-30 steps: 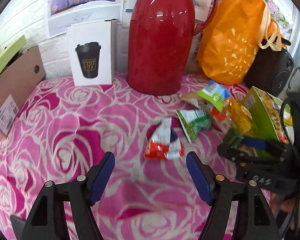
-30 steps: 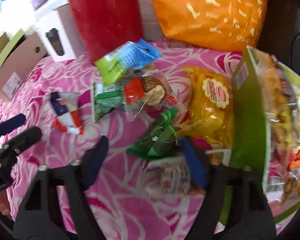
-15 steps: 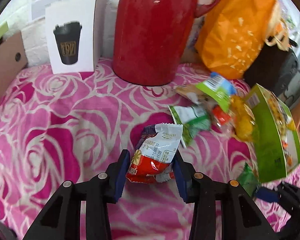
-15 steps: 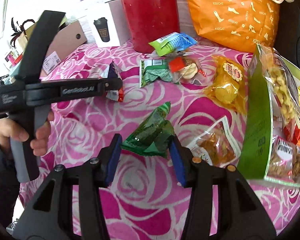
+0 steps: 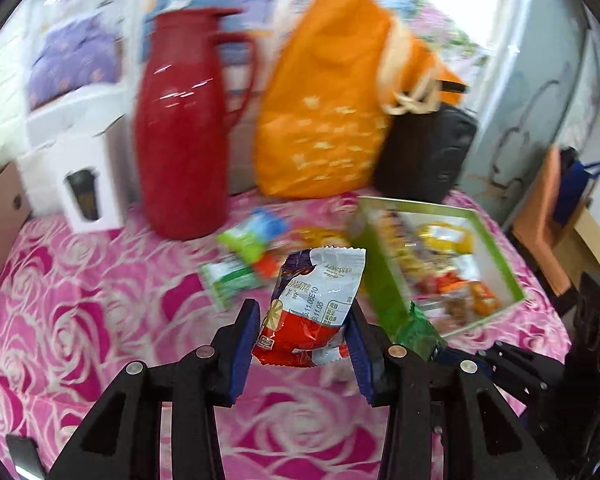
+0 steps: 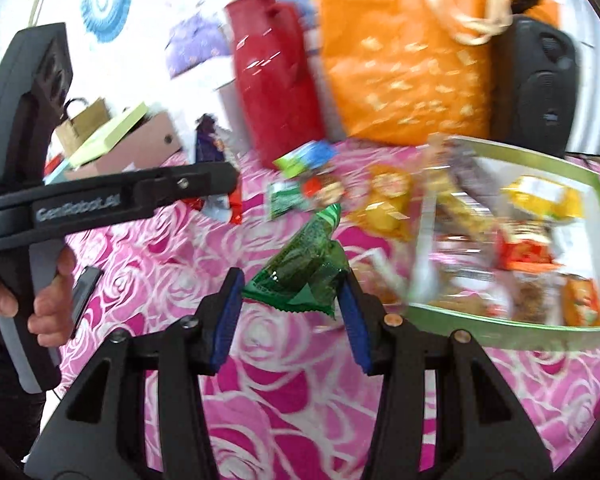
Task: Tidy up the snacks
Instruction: 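Carry both snacks into the green box and open both tools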
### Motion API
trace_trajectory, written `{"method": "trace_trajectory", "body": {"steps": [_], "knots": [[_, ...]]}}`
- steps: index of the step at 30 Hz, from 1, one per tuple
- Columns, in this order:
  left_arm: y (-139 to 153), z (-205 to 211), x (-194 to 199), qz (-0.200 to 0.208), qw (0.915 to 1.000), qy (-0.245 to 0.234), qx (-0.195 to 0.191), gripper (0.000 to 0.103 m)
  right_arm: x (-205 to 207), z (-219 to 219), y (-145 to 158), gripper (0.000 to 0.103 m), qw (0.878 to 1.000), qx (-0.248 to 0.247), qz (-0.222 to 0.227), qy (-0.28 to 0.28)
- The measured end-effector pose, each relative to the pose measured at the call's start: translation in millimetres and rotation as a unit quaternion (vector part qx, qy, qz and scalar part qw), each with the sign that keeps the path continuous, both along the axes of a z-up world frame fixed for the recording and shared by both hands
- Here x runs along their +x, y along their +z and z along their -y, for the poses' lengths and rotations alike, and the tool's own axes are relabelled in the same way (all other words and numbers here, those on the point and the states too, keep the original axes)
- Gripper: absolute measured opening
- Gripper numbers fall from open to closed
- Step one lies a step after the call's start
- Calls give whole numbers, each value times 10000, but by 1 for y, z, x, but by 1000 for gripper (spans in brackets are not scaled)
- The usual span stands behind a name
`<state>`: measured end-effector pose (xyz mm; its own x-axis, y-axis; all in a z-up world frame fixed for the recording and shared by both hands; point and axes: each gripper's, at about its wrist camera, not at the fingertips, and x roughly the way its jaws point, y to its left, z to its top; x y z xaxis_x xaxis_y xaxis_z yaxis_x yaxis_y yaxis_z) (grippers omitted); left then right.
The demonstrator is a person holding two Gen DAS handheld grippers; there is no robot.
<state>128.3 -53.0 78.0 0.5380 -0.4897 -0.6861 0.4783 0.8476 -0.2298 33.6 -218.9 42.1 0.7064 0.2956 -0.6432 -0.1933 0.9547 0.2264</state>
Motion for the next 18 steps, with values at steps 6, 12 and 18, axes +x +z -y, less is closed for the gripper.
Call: {"method": "trace_trajectory", "body": {"steps": [6, 12, 18], "knots": [[7, 60, -11, 4, 9983, -574, 47, 43, -21, 72, 11, 50, 9953, 78, 234, -940], [4, 116, -18, 3, 9947, -1030, 69, 43, -41, 139, 8, 50, 9824, -55, 251, -1853], [-9, 163, -23, -33, 9910, -1326, 158, 43, -44, 178, -1, 50, 9753, -68, 178, -2201]]}}
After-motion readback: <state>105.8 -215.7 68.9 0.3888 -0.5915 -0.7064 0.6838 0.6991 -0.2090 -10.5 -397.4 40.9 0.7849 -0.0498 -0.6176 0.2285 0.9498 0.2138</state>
